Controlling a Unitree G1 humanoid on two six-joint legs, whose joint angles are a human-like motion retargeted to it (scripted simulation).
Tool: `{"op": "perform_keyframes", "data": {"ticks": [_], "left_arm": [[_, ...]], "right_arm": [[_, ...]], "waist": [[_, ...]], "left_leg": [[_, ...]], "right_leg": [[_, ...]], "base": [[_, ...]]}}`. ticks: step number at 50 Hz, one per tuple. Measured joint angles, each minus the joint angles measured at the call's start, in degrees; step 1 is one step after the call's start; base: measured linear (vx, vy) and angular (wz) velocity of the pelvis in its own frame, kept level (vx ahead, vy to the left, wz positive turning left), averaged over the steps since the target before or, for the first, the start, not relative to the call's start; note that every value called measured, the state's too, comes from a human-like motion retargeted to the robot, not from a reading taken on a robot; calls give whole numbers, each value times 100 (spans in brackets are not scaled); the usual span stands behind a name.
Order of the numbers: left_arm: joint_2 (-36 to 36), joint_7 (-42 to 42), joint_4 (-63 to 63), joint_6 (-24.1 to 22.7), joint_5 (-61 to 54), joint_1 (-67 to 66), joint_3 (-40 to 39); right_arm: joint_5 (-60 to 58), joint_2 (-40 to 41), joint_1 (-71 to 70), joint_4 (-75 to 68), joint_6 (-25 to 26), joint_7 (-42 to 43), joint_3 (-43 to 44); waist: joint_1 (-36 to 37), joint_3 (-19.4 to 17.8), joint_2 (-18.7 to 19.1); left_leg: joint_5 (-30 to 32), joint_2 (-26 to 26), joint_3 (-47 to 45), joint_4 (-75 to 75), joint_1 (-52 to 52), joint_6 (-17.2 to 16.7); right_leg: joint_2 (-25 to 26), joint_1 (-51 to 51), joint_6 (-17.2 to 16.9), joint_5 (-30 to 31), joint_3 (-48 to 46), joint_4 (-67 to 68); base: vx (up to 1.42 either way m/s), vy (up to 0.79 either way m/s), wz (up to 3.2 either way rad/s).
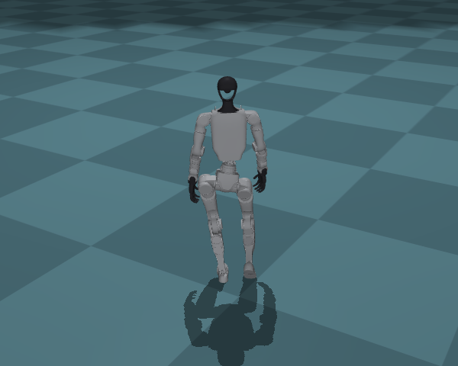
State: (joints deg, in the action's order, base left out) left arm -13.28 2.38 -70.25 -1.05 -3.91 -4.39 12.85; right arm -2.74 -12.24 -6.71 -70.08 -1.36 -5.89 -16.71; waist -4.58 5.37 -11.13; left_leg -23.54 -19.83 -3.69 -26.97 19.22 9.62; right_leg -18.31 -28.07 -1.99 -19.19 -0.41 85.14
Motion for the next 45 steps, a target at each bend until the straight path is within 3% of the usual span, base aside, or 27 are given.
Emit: {"op": "perform_keyframes", "data": {"ticks": [5, 12, 15, 18, 20, 24, 26, 30, 35, 42, 43, 45], "left_arm": [[-222, -113, 226, -27, 105, 384, -16], [-577, -333, 554, -267, 119, 829, -53], [-646, -402, 649, -326, 87, 877, -105], [-595, -454, 662, -342, 2, 724, -181], [-538, -456, 624, -322, -60, 563, -205], [-283, -303, 494, -210, 0, 280, -129], [-162, -205, 445, -131, 107, 195, -22], [1, 20, 357, -11, 316, 37, 152], [176, 184, 252, 19, 395, -326, 211], [407, 198, -31, 18, 459, -612, 210], [415, 214, -63, 27, 469, -590, 179], [478, 193, -101, 40, 464, -655, 163]], "right_arm": [[-37, -153, 305, -64, 11, -18, 153], [6, -237, 696, -423, 73, -98, 395], [-31, -266, 861, -542, 99, -144, 460], [-54, -266, 1017, -607, 124, -111, 493], [-74, -272, 1073, -605, 132, -48, 503], [-59, -304, 947, -391, 145, 158, 456], [-36, -321, 791, -241, 131, 286, 423], [77, -331, 329, 105, 90, 554, 371], [319, -369, -267, 645, -17, 757, 332], [337, -465, -858, 1040, -188, 859, 208], [333, -477, -930, 1034, -182, 842, 216], [316, -444, -866, 1012, -180, 851, 202]], "waist": [[-292, -321, 340], [-395, -364, 712], [-392, -250, 719], [-306, -110, 760], [-267, -69, 862], [-161, -63, 1572], [-24, 4, 1644], [258, 30, 1484], [523, -110, 1252], [543, -69, 1002], [533, -55, 904], [516, 51, 818]], "left_leg": [[-136, 246, 606, 1009, -1588, -154], [-316, 797, 1054, 1493, -2698, -406], [-438, 835, 1153, 1097, -2838, -536], [-421, 889, 1213, 201, -2845, -693], [-269, 1014, 1198, -788, -2696, -881], [665, 1981, 961, -3924, -1401, -1380], [788, 2327, 725, -4915, -656, -1185], [45, 2643, 299, -5670, 721, -591], [-547, 2589, -100, -4253, 1776, -488], [-9, 1950, -169, -289, 2100, -923], [288, 1781, -202, 441, 1851, -913], [506, 1600, -203, 405, 1944, -868]], "right_leg": [[354, -717, -15, -415, -307, -1430], [1331, -995, -688, 247, -249, -5268], [1503, -1092, -754, 367, -65, -5492], [1741, -1117, -592, 575, 69, -4757], [1946, -1026, -401, 543, 72, -4223], [2653, -597, 179, 135, -364, -4120], [2764, -360, 326, -77, -392, -4242], [2740, 320, 368, -400, -294, -4705], [2577, 1284, 318, -831, -58, -5217], [1992, 2001, 298, -1508, -37, -5135], [1839, 2079, 269, -1549, -50, -5085], [1665, 2085, 222, -1625, -68, -4677]], "base": [[68, 4, 25], [69, -1, 24], [72, -8, 20], [74, -11, 4], [73, -12, 12], [66, -9, 13], [66, -6, 8], [68, -3, 14], [73, 2, 8], [75, 6, 35], [75, 10, 41], [75, 10, 43]]}}
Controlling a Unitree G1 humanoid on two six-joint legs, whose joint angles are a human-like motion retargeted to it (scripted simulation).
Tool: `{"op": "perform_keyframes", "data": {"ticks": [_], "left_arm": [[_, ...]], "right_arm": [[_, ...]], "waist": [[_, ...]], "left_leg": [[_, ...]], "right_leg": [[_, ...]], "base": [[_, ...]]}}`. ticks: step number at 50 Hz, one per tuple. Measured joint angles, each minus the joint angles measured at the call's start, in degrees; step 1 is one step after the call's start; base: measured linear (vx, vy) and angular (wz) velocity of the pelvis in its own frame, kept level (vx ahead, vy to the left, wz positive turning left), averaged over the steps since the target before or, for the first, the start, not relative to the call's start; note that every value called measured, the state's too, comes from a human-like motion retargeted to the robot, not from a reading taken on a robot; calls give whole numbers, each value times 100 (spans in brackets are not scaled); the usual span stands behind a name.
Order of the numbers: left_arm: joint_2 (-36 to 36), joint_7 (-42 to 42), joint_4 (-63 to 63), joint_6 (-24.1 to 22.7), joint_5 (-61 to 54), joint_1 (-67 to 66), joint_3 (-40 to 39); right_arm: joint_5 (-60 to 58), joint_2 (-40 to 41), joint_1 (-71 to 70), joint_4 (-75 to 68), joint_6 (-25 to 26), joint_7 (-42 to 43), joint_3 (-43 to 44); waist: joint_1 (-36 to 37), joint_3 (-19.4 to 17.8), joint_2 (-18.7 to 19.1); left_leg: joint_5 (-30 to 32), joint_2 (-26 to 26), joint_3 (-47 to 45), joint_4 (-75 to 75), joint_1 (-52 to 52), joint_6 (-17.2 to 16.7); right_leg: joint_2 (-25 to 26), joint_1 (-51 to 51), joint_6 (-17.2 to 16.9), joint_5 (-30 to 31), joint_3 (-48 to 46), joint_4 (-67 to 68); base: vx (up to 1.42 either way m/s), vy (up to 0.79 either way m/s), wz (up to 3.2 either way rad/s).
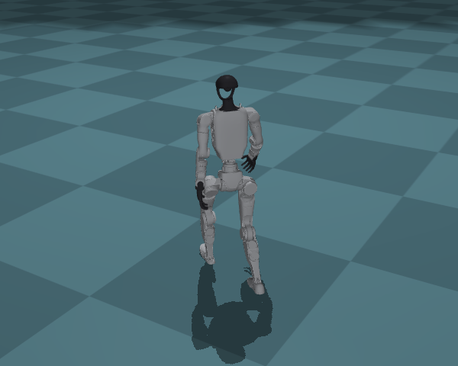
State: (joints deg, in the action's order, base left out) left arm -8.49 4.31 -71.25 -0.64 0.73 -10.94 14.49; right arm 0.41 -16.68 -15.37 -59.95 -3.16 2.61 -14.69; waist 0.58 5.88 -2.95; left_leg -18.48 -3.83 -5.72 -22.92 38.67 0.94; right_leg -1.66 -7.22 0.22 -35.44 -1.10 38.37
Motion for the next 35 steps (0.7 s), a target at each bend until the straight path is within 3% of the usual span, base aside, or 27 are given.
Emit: {"op": "perform_keyframes", "data": {"ticks": [4, 7, 10, 15, 20, 25, 28, 32, 35], "left_arm": [[4, -63, -62, 20, -115, -23, -87], [-174, -48, -64, 39, -360, 151, -189], [-365, -77, 80, 32, -466, 387, -269], [-736, -235, 363, 35, -444, 885, -308], [-1108, -479, 692, -49, -380, 1402, -323], [-1407, -654, 946, -216, -260, 1885, -255], [-1446, -706, 1063, -284, -197, 1973, -270], [-1331, -701, 1083, -254, -255, 1803, -399], [-1113, -623, 973, -182, -335, 1451, -510]], "right_arm": [[-33, 97, 334, -287, 75, -55, 4], [-64, 237, 568, -684, 129, -347, 48], [-185, 316, 769, -937, 199, -608, 36], [-433, 297, 1124, -982, 237, -784, 23], [-435, 264, 1497, -781, 233, -846, 71], [-365, 261, 1708, -785, 238, -829, 147], [-397, 267, 1831, -852, 246, -812, 202], [-381, 266, 1932, -978, 292, -730, 291], [-230, 258, 1972, -1011, 323, -592, 344]], "waist": [[-2, 229, -281], [-47, 92, -687], [-198, -45, -878], [-535, -304, -782], [-882, -583, -597], [-897, -638, -374], [-848, -508, -413], [-756, -396, -212], [-690, -413, 197]], "left_leg": [[190, -448, -53, -1082, 150, 280], [17, -1022, -115, -1271, -336, 586], [-168, -1456, 21, -940, -1022, 759], [-429, -1578, 558, -58, -2475, 695], [-760, -1326, 1147, 550, -3817, 596], [-1092, -936, 1371, 754, -4564, 432], [-1296, -943, 1282, 432, -4689, 293], [-1345, -672, 1362, -938, -4709, -82], [-647, -214, 1332, -3197, -4147, -741]], "right_leg": [[-452, -54, -211, 279, 45, 1280], [-1022, -241, -491, 1340, 150, 2748], [-1434, -833, -447, 2147, 205, 4010], [-1635, -1917, 32, 1311, -25, 4480], [-1354, -2608, -73, 959, -447, 2967], [-718, -2828, -625, 1444, -914, 75], [-649, -2985, -777, 1541, -1028, -485], [-333, -2806, -425, 1867, -1168, 161], [196, -2579, 99, 1618, -1277, 807]], "base": [[78, 10, 40], [74, 8, 46], [71, 6, 45], [69, 5, 41], [71, 1, 53], [72, -6, 17], [73, -12, 9], [77, -16, 8], [69, -14, -3]]}}
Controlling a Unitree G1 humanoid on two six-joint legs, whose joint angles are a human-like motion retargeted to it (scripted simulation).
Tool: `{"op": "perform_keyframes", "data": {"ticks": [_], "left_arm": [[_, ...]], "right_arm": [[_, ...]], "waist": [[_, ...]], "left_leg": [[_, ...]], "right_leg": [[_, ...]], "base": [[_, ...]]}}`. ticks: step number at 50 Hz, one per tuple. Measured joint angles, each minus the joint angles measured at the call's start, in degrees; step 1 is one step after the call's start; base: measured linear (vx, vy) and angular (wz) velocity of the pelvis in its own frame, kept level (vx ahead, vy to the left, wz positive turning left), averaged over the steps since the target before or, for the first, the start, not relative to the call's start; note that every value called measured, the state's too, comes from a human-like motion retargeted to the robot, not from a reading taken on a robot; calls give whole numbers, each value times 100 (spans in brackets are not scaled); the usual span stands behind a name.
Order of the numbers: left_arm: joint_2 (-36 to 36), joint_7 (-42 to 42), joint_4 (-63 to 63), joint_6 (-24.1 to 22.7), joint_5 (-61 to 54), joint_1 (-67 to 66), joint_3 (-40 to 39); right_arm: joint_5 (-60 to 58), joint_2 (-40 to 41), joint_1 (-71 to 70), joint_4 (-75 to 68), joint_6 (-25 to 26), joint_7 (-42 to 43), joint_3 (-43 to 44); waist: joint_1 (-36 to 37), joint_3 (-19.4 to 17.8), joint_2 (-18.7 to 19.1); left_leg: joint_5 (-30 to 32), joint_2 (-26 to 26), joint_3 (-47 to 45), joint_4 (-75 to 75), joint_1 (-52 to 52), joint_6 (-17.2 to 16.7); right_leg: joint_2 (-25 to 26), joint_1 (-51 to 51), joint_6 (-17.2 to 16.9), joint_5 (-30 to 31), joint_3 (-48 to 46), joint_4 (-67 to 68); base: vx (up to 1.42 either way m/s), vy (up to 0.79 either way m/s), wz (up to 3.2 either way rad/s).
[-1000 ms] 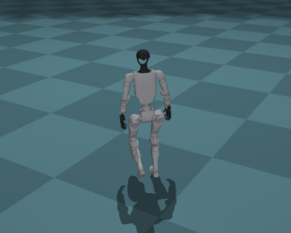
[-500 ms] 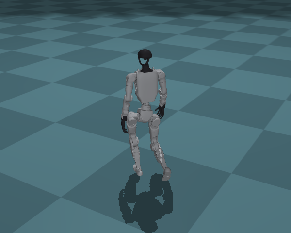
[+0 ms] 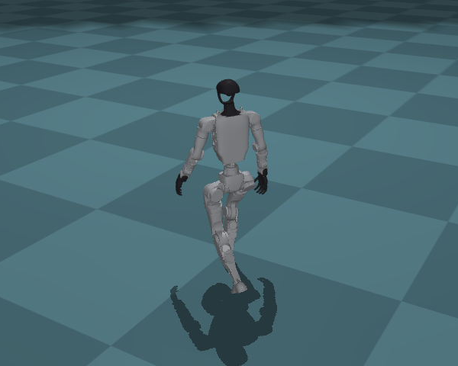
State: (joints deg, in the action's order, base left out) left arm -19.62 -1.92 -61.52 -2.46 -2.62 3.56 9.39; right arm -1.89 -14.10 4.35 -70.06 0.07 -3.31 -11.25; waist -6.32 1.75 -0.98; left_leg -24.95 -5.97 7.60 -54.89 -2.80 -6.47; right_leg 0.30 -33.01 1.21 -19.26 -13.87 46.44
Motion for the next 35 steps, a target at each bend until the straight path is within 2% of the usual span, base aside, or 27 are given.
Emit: {"op": "perform_keyframes", "data": {"ticks": [2, 3, 5, 7, 10, 12, 15, 20, 23, 26, 30, 33, 35], "left_arm": [[171, 99, -102, 70, 33, -195, -17], [256, 150, -155, 112, 67, -272, -12], [410, 249, -260, 192, 132, -414, 14], [526, 327, -362, 259, 176, -556, 51], [656, 454, -505, 325, 166, -787, 83], [741, 546, -608, 344, 136, -963, 114], [854, 688, -805, 363, 100, -1163, 172], [901, 895, -1005, 366, 26, -1252, 254], [908, 877, -1010, 356, 16, -1329, 315], [809, 836, -1017, 372, -27, -1218, 304], [575, 708, -995, 382, -155, -928, 232], [319, 593, -943, 379, -212, -678, 162], [171, 494, -904, 373, -220, -597, 144]], "right_arm": [[102, -42, -37, 54, -1, 74, 39], [135, -70, -75, 81, -7, 116, 53], [178, -111, -177, 128, -19, 218, 59], [243, -123, -308, 201, -27, 323, 55], [382, -122, -525, 381, -32, 404, 82], [492, -139, -634, 554, -54, 409, 95], [648, -197, -774, 805, -88, 387, 93], [760, -309, -970, 989, -74, 300, 73], [708, -287, -866, 977, -60, 352, 77], [639, -282, -821, 851, 10, 353, 129], [578, -200, -811, 611, 85, 249, 153], [492, -160, -810, 522, 102, 130, 84], [428, -136, -699, 506, 87, 89, 22]], "waist": [[103, 35, 222], [163, 51, 270], [291, 73, 271], [436, 77, 200], [661, 13, 64], [777, -55, -7], [876, -112, -117], [800, -3, -406], [692, 154, -474], [601, 213, -632], [452, 117, -804], [319, 103, -772], [178, 143, -773]], "left_leg": [[718, 305, -112, -1399, 650, -273], [880, 453, -205, -1970, 1000, -243], [692, 802, -451, -2873, 1725, 115], [228, 1095, -645, -3262, 2414, 546], [-335, 1306, -801, -2961, 3207, 947], [-506, 1222, -760, -2215, 3517, 975], [-423, 770, -375, -598, 3754, 769], [370, -337, 1053, 2284, 3486, 337], [478, -795, 1318, 1964, 3597, 298], [504, -1061, 1064, 1715, 3426, 436], [202, -1122, 497, 1640, 2985, 758], [-16, -920, 102, 1850, 2645, 896], [-208, -850, -162, 1853, 2490, 948]], "right_leg": [[313, 144, 342, -297, -22, 153], [424, 227, 455, -432, 5, 199], [580, 430, 566, -656, 101, 231], [713, 686, 563, -798, 273, 135], [909, 1198, 485, -929, 684, -162], [971, 1551, 422, -1021, 1030, -306], [913, 1952, 352, -1158, 1578, -406], [522, 2178, 218, -1441, 2409, -138], [489, 2168, 117, -1676, 2897, 483], [287, 2245, -104, -1669, 3185, 1144], [-241, 1905, -460, -787, 2908, 2505], [-700, 1179, -326, -341, 2341, 3361], [-1089, 731, -158, -461, 1910, 3697]], "base": [[67, -10, -23], [67, -9, -30], [67, -7, -37], [68, -4, -58], [70, 1, -87], [72, 6, -103], [73, 9, -102], [68, 13, -79], [63, 21, -62], [59, 20, -74], [50, 16, -98], [44, 13, -128], [42, 11, -125]]}}
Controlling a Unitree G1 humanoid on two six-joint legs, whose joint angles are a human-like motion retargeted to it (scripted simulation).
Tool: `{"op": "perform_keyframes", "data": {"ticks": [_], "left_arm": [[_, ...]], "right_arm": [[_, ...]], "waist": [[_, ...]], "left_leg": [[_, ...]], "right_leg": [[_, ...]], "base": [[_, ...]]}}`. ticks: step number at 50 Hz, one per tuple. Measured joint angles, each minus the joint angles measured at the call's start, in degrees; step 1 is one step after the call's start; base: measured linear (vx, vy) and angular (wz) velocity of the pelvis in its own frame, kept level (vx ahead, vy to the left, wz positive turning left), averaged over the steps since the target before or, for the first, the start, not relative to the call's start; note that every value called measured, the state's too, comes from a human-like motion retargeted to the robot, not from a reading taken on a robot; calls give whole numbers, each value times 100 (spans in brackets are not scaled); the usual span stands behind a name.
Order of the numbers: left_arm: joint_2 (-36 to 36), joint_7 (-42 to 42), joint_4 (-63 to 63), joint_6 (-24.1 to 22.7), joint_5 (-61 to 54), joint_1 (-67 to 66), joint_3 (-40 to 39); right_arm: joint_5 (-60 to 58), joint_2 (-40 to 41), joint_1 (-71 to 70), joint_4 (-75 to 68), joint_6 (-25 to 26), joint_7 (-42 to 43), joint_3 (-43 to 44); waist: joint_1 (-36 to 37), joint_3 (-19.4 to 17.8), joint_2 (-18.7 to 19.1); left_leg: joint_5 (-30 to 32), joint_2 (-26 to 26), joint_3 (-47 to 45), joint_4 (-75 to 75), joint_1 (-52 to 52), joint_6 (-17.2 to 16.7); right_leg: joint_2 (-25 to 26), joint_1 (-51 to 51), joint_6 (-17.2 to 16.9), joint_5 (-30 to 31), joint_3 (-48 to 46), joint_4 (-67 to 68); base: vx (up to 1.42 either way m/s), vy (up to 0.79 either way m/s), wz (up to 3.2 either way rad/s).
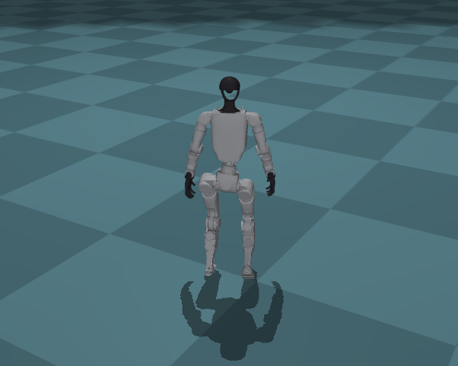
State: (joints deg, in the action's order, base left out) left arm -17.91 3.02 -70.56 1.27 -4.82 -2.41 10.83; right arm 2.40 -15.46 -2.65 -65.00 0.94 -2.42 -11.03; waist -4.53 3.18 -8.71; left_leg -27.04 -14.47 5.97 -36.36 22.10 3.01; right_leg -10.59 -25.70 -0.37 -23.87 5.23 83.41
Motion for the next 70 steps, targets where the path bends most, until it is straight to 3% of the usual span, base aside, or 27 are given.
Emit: {"op": "perform_keyframes", "data": {"ticks": [3, 8, 13, 15, 20, 23, 28, 30, 32, 35, 38, 41, 45, 48, 51, 55, 59, 64, 70], "left_arm": [[-252, -115, 5, 14, 1, 222, -81], [-590, -317, 76, -21, -2, 534, -256], [-782, -475, 213, -171, 85, 781, -371], [-830, -508, 233, -242, 152, 926, -416], [-650, -559, 371, -364, 150, 956, -584], [-433, -520, 428, -405, 63, 797, -697], [-75, -277, 452, -367, 66, 439, -707], [67, -175, 403, -316, 172, 345, -650], [194, -99, 332, -268, 303, 250, -590], [349, -10, 203, -213, 508, 98, -514], [489, 56, 51, -194, 640, -167, -455], [595, 99, -133, -208, 690, -372, -415], [619, 123, -284, -224, 750, -489, -413], [596, 86, -318, -208, 709, -552, -461], [595, 14, -351, -174, 635, -585, -528], [453, -12, -341, -104, 489, -350, -564], [238, -81, -92, -102, 403, 23, -541], [12, -210, 269, -125, 280, 443, -647], [-101, -225, 422, -220, 331, 769, -626]], "right_arm": [[-80, -20, 84, -34, -34, -85, -79], [-173, -72, 282, -108, -70, -138, -103], [-287, -77, 539, -337, -74, -72, -22], [-346, -62, 578, -506, -98, -60, 35], [-391, -5, 787, -815, -91, -55, 184], [-351, 52, 855, -933, -110, -54, 235], [-285, 53, 800, -765, -156, -105, 186], [-314, -11, 704, -610, -172, -73, 145], [-367, -84, 571, -423, -198, 14, 110], [-435, -179, 327, -91, -237, 132, 127], [-434, -254, 128, 261, -322, 202, 96], [-374, -324, -48, 561, -391, 213, 29], [-377, -357, -245, 757, -382, 208, -57], [-414, -305, -215, 720, -356, 244, -88], [-431, -189, -49, 548, -313, 275, -94], [-402, -21, 53, 108, -247, 160, -135], [-373, 36, 93, -164, -241, 65, -154], [-346, -54, 200, -187, -225, 15, -109], [-390, -115, 312, -247, -158, -53, -9]], "waist": [[-189, 62, 94], [-413, 121, 349], [-419, 258, 464], [-340, 357, 596], [-362, 613, 582], [-321, 658, 656], [85, 465, 1198], [324, 390, 1362], [559, 316, 1410], [866, 169, 1335], [1083, 42, 1246], [1177, -58, 1170], [1061, -27, 1006], [1010, 70, 1015], [877, 190, 884], [657, 148, 436], [412, 153, 354], [139, 195, 611], [125, 257, 830]], "left_leg": [[-87, 238, -333, 475, -448, -21], [-150, 667, -887, 1351, -1340, -135], [-293, 913, -1597, 1741, -1870, -237], [-321, 1120, -1894, 1901, -2019, -303], [-375, 1330, -2627, 1301, -2141, -377], [25, 1814, -2683, 119, -2072, -431], [1200, 3224, -1987, -3266, -1076, -536], [1188, 3502, -1599, -4192, -576, -389], [801, 3556, -1306, -4698, -85, -159], [163, 3399, -1053, -4705, 573, 191], [-192, 3006, -943, -3864, 1018, 305], [-137, 2421, -860, -2333, 1233, 109], [654, 1456, -632, 413, 1153, -300], [893, 1128, -472, 612, 1209, -347], [983, 755, -502, 36, 1212, -136], [649, 184, -880, -309, 834, 325], [546, 14, -1032, 139, 342, 424], [620, 98, -850, 929, -303, 272], [603, 292, -501, 1517, -890, 173]], "right_leg": [[-357, -596, 173, -357, -689, -200], [-640, -1072, 102, -610, -1961, -1872], [-798, -1224, -170, -456, -3214, -3994], [-439, -1007, -210, -162, -3732, -5231], [-492, -1038, -76, 1, -3909, -5180], [-163, -885, 159, 39, -3603, -4908], [1316, -231, 703, 5, -3157, -5188], [1842, 92, 821, 9, -2858, -5431], [2183, 435, 826, -8, -2455, -5638], [2440, 1056, 733, -26, -1739, -6014], [2444, 1596, 599, -170, -1037, -6106], [2261, 2000, 468, -328, -459, -6064], [1838, 2130, 303, -646, -49, -5740], [1725, 2102, 280, -1069, 38, -5029], [1488, 1986, 82, -1304, 134, -3892], [678, 1437, -442, -690, 33, -1629], [-27, 506, -205, -792, -340, -625], [-62, -152, 47, -1374, -650, -1827], [552, 111, -100, -830, -316, -4069]], "base": [[41, 7, -126], [40, 1, -115], [38, -6, -113], [41, -12, -116], [49, -15, -77], [55, -21, -106], [50, -20, -172], [50, -12, -201], [52, -6, -198], [55, 0, -185], [61, 8, -179], [65, 14, -158], [65, 19, -87], [62, 23, -64], [59, 23, -36], [52, 19, -28], [46, 13, -17], [41, 4, 12], [30, -3, 25]]}}
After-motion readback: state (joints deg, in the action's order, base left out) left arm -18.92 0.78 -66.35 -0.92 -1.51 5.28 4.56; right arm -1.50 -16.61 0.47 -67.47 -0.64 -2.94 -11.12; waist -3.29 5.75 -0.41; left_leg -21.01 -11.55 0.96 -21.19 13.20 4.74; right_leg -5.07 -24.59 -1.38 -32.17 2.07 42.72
